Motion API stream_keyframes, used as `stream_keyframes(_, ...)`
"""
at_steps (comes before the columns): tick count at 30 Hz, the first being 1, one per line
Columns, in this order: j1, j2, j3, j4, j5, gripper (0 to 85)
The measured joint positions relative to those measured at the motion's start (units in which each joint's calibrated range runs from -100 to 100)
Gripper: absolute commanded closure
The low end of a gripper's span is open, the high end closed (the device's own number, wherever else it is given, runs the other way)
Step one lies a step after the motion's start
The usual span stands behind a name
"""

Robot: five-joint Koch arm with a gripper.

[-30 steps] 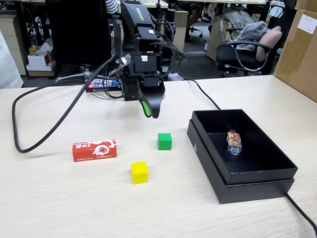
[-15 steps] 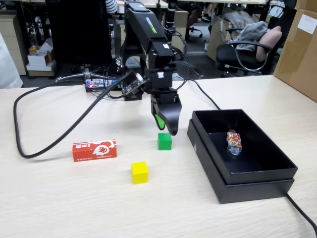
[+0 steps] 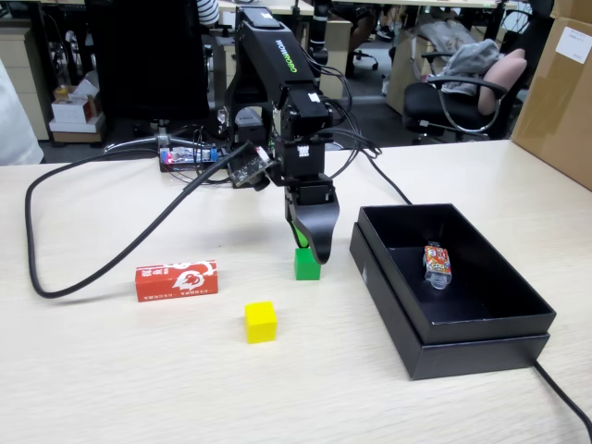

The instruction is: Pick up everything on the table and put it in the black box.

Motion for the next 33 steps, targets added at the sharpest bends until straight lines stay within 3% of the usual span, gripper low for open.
stream_keyframes(28, -0.1, 7.0, 0.0, 0.1, 1.2, 48.0)
stream_keyframes(31, -0.1, 7.1, 0.0, 0.1, 1.2, 58.4)
stream_keyframes(33, -0.1, 7.5, 0.1, 0.1, 1.2, 58.8)
